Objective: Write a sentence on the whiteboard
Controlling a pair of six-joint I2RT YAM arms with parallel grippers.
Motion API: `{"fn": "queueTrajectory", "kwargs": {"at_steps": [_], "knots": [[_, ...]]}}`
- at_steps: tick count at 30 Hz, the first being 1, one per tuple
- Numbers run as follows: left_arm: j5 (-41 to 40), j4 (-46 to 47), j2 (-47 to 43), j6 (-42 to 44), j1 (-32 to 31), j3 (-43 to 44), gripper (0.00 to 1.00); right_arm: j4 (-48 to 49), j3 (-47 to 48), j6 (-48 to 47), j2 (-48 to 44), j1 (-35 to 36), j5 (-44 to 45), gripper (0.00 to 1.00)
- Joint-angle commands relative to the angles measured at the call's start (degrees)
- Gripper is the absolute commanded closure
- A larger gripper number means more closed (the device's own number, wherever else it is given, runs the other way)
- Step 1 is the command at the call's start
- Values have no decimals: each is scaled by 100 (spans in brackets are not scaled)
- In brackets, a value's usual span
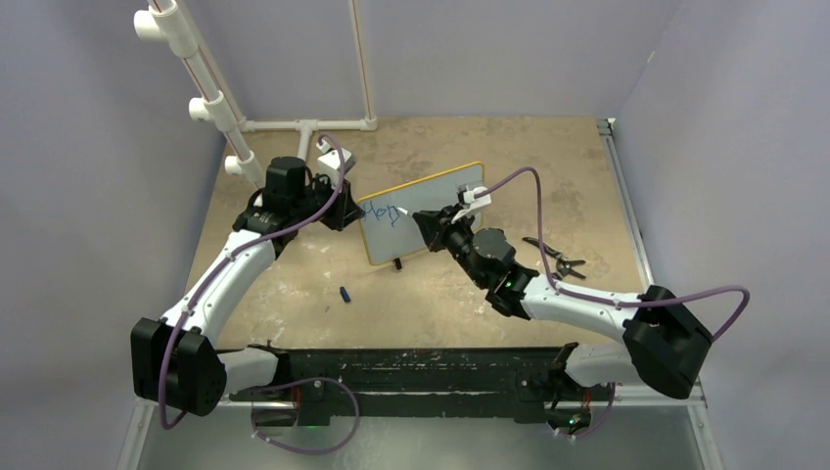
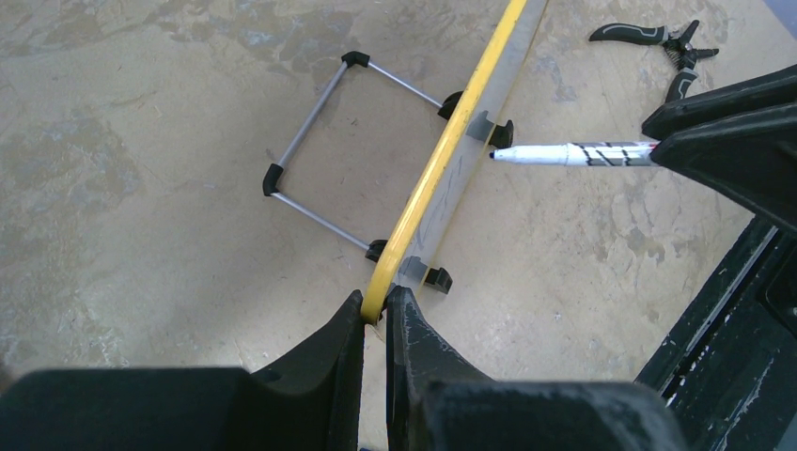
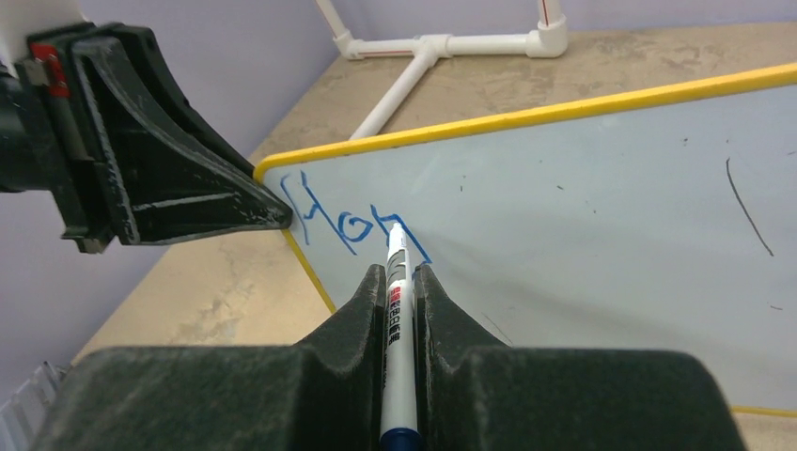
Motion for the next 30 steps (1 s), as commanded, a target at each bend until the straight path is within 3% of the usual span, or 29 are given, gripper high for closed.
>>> {"fn": "queueTrajectory", "kwargs": {"at_steps": [1, 30], "knots": [[-19, 229, -142, 14, 19, -46, 100, 134, 161, -108, 135, 4, 146, 100], [-27, 224, -155, 14, 19, -41, 100, 127, 115, -200, 126, -5, 861, 100]]}}
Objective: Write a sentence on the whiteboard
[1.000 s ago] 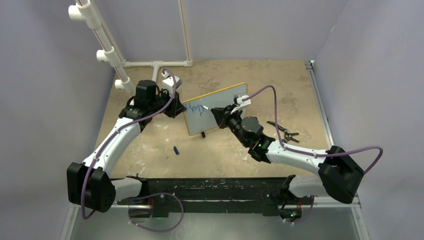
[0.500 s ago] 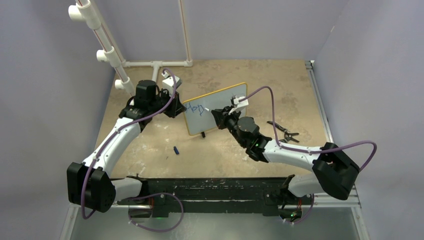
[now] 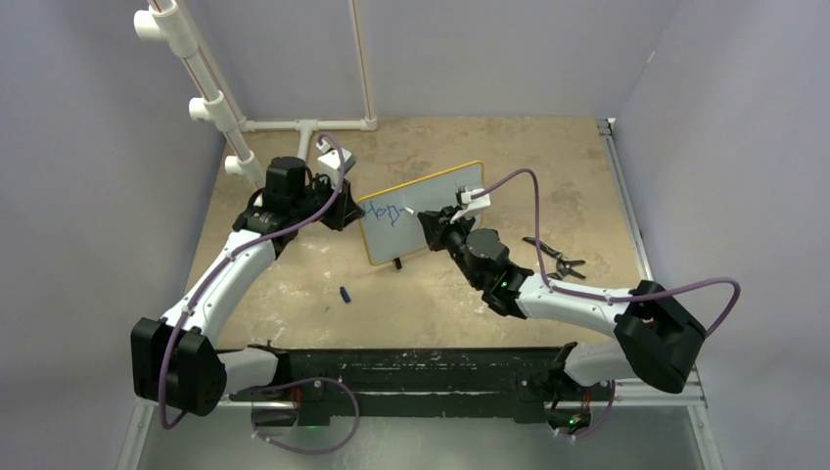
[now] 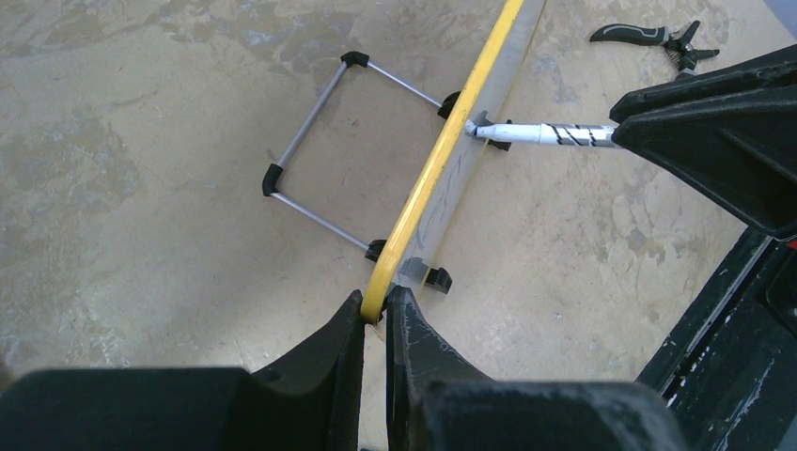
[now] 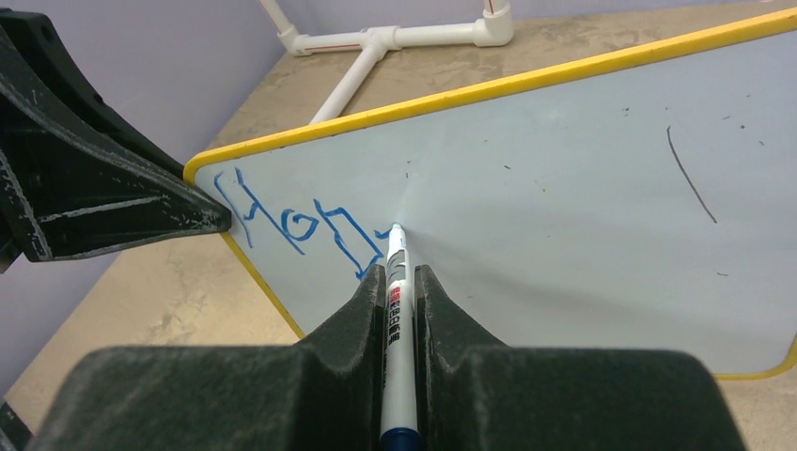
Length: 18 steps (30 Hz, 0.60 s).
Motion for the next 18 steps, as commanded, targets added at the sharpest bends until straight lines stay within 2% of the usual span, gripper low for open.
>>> {"fn": "queueTrajectory", "kwargs": {"at_steps": [1, 18], "knots": [[-16, 220, -150, 14, 17, -46, 100, 191, 135, -148, -179, -16, 296, 100], [-12, 220, -150, 14, 17, -45, 100, 519, 283, -395, 18, -16, -188, 100]]}}
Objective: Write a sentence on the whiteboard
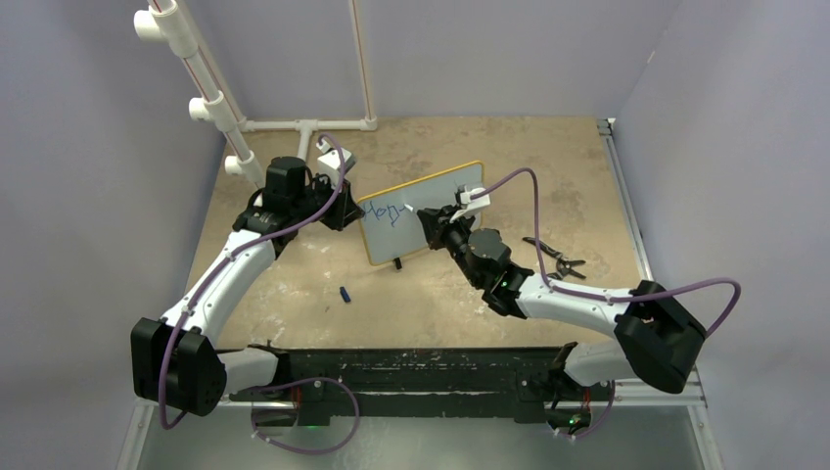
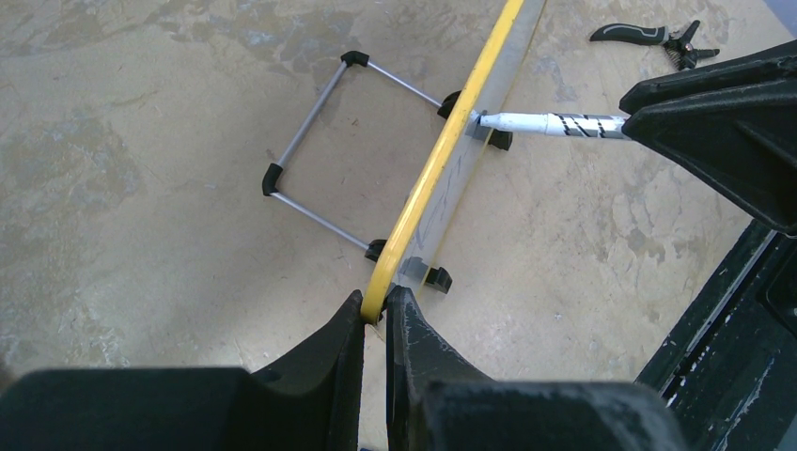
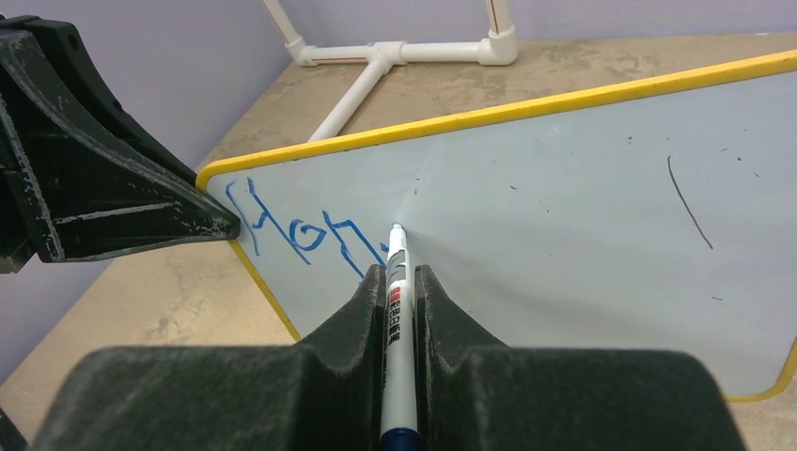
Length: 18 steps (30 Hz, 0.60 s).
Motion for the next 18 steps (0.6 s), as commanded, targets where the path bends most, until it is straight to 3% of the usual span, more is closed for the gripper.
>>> {"fn": "queueTrajectory", "kwargs": {"at_steps": [1, 18], "knots": [[-15, 229, -150, 14, 17, -50, 100, 326, 275, -147, 60, -13, -178, 100], [-41, 216, -143, 14, 17, -42, 100, -4, 60, 110, 258, -13, -217, 100]]}}
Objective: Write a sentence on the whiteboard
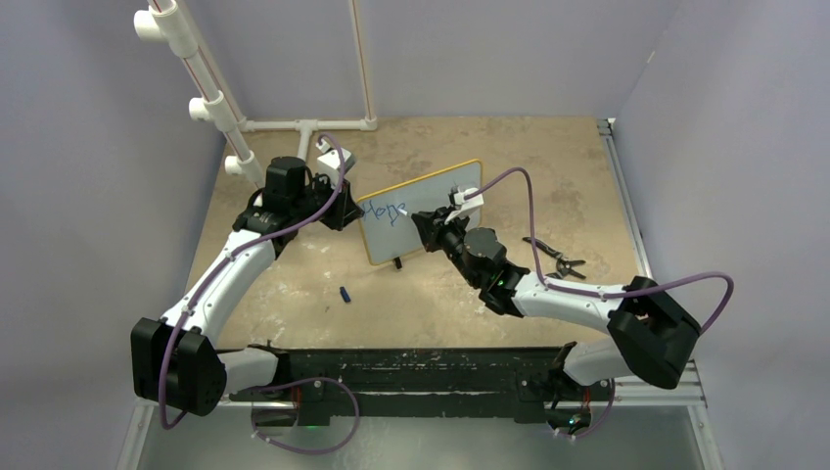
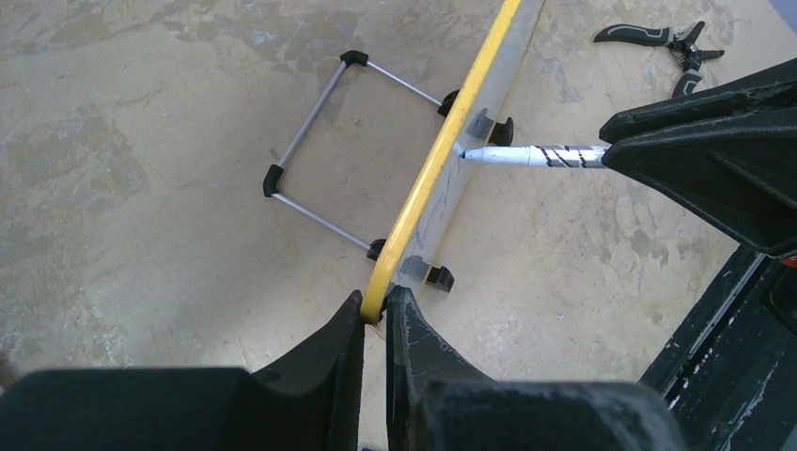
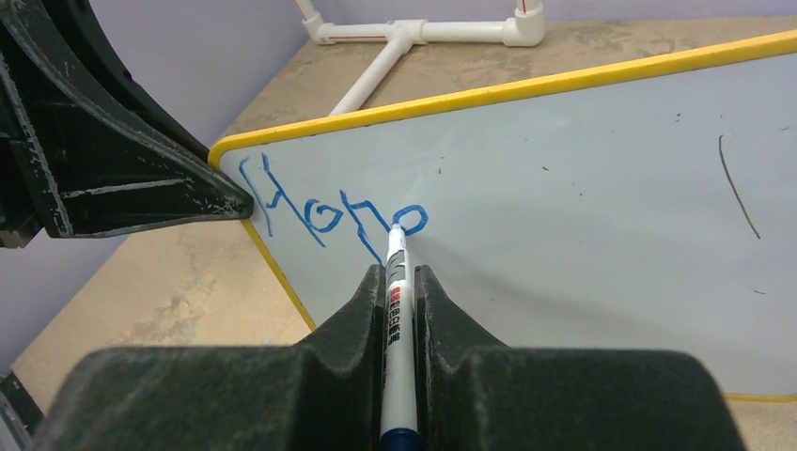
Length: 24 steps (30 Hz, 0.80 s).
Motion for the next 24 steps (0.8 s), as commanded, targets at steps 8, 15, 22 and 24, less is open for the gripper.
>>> {"fn": "queueTrajectory", "kwargs": {"at_steps": [8, 15, 22, 24], "knots": [[-30, 211, -149, 14, 17, -41, 100, -153, -76, 189, 1, -11, 239, 100], [-38, 213, -142, 14, 17, -41, 100, -219, -157, 238, -42, -11, 369, 100], [-51, 213, -134, 14, 17, -42, 100, -251, -120, 229, -136, -7, 542, 100], [-58, 205, -133, 14, 17, -37, 100, -324, -93, 237, -186, -6, 630, 100]]}}
